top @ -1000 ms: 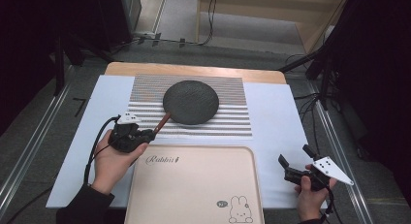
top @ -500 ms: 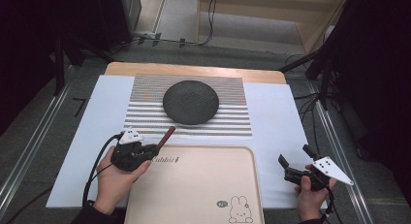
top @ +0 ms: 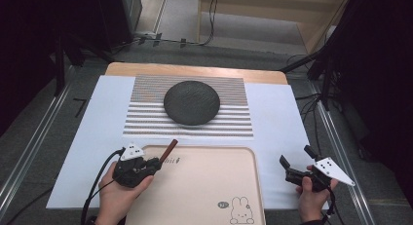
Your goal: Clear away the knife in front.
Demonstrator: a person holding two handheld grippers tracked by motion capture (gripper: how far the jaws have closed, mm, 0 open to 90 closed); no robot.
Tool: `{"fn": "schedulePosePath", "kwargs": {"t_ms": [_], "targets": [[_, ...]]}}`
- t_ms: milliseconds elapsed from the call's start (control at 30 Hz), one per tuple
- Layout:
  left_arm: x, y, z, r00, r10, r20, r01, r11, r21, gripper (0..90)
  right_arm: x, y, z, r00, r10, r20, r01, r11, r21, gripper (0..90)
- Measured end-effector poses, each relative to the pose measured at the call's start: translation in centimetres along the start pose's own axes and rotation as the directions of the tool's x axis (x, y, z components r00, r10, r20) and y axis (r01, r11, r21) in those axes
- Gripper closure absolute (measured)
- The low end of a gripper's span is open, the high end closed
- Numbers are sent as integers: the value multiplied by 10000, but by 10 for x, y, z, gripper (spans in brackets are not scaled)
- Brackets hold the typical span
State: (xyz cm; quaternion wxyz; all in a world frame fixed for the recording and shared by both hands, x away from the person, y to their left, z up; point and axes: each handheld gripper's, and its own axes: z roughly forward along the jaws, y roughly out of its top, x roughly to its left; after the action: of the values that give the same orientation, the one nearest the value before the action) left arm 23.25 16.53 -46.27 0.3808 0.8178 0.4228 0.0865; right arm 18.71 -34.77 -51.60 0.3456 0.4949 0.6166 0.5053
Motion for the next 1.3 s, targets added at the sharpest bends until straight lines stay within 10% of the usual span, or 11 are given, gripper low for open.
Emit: {"fn": "schedulePosePath", "kwargs": {"t_ms": [900,1033,1300], "targets": [[-10,-29,12,9995,-276,-133,284,9973,680,765,0,0,0,10000,1,9,-1,10000,19,0],[-10,-26,9,9994,-354,-39,355,9984,437,661,0,0,0,10000,-7,12,7,10000,25,0],[-28,-16,15,9955,803,497,-828,9953,508,894,1,0,0,10000,2,10,-2,10000,32,0]]}}
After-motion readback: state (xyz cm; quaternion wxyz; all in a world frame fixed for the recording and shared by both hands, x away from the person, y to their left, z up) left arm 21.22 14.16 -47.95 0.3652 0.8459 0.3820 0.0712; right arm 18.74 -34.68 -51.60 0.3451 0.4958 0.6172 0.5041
